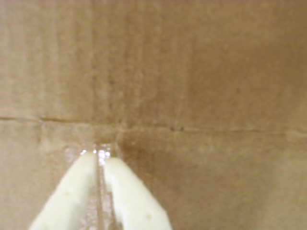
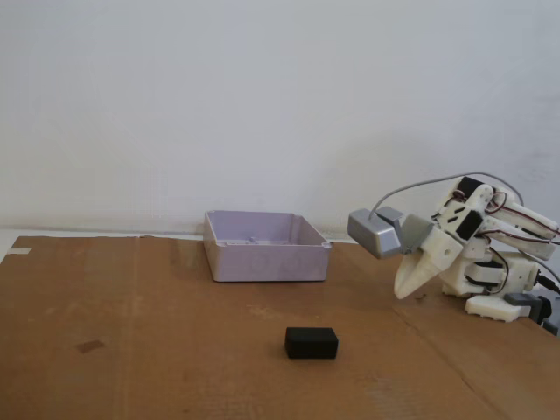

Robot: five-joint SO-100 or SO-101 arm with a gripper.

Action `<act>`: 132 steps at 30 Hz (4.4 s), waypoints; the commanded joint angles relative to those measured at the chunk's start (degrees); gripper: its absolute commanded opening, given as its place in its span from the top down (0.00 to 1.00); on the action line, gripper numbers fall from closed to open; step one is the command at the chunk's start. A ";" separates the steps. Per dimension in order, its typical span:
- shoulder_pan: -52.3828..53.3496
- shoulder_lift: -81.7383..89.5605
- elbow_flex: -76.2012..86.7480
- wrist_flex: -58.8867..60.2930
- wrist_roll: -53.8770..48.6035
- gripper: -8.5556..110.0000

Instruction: Grasp a block and put it in the box.

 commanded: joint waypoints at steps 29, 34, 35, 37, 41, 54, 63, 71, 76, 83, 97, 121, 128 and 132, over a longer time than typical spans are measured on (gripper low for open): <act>0.26 1.49 2.37 10.11 0.26 0.93; 0.26 1.49 2.37 10.11 0.26 0.93; 0.26 1.49 2.37 10.11 0.26 0.93; 0.26 1.49 2.37 10.11 0.26 0.93; 0.26 1.49 2.37 10.11 0.26 0.93; 0.70 1.49 2.37 10.11 0.62 0.93; 0.35 1.49 2.02 10.11 0.70 0.93; 0.79 1.41 -1.58 10.02 0.97 0.93; 0.62 -1.05 -1.41 6.06 0.97 0.93; 0.53 -10.28 -1.58 -10.46 0.88 0.93; 0.35 -25.75 -12.04 -19.34 0.97 0.93; -1.14 -40.25 -22.24 -41.75 0.97 0.93; -4.39 -46.67 -25.49 -42.19 0.97 0.93; -5.71 -52.91 -30.32 -42.28 0.97 0.93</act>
